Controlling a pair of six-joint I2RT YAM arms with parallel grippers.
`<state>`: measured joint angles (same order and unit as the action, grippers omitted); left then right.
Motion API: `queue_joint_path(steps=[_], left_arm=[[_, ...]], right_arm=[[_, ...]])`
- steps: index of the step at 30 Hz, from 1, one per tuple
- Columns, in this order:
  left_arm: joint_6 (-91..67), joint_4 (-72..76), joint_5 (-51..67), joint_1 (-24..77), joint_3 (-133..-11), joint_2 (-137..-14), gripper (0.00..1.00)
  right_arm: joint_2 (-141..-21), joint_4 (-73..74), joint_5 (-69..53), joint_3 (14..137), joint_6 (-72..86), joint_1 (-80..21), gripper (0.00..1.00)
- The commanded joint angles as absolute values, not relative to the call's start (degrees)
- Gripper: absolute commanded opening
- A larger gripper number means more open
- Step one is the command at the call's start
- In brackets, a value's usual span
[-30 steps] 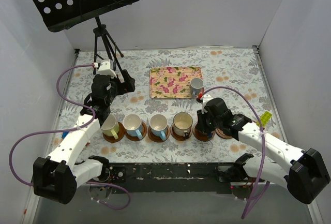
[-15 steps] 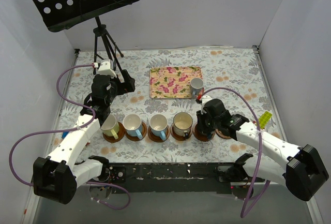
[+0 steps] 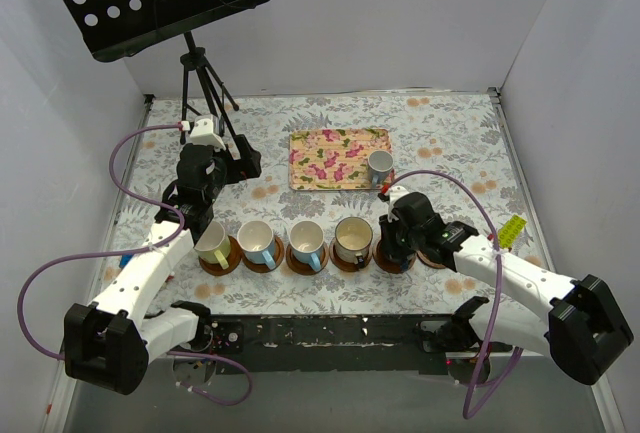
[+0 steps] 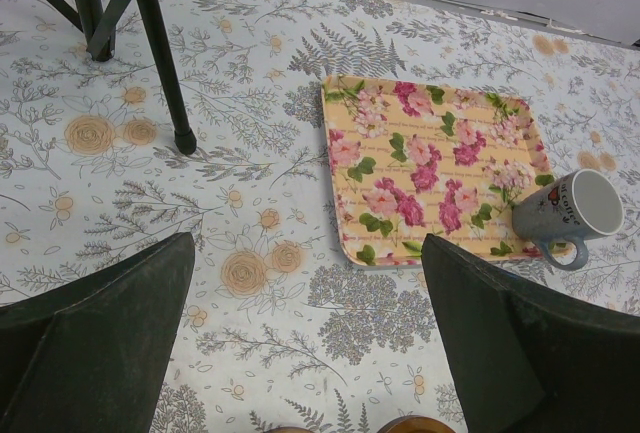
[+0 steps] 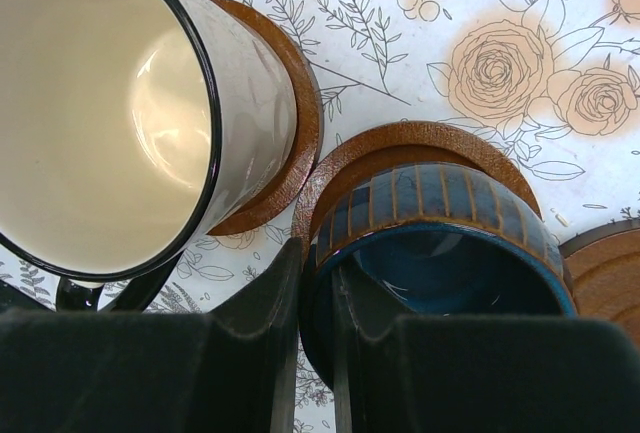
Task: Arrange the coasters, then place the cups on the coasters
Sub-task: Place the cup on the coaster.
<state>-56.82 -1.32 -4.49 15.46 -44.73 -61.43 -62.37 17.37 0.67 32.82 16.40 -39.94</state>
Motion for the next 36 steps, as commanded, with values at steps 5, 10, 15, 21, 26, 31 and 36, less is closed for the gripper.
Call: queue_joint_path(steps=[5,10,15,21,26,31,36], left_arm=[[-56.69,-1.32,-4.48,15.21,-45.97,-61.17,0.98],[-56.69,-1.32,-4.31,15.21,-46.05,-61.43,0.98],[-56.60,-1.32,-4.31,15.12,-46.14,-61.43,0.98],[-56.60,-1.32,-4.31,15.21,-46.05,-61.35,0.98],[-56.60,-1.32,-4.39,15.12,-46.05,-61.35,0.98],[-56.60,-1.32,-4.31,15.21,-46.05,-61.26,0.98],[-56.51,-1.49,-4.39,15.20,-46.05,-61.26,0.98]], right_arm=[[-63.02,13.18,0.44,33.13,17.14,-40.43,0.01],[-63.02,13.27,0.44,33.05,17.40,-40.61,0.01],[-62.93,13.27,0.44,33.05,17.84,-40.78,0.01],[-62.67,13.62,0.44,33.05,18.28,-40.87,0.01],[-62.49,13.71,0.44,32.78,18.54,-40.87,0.01],[-62.67,13.71,0.61,32.34,18.54,-40.87,0.01],[-63.02,13.62,0.70,32.25,18.37,-40.87,0.01]])
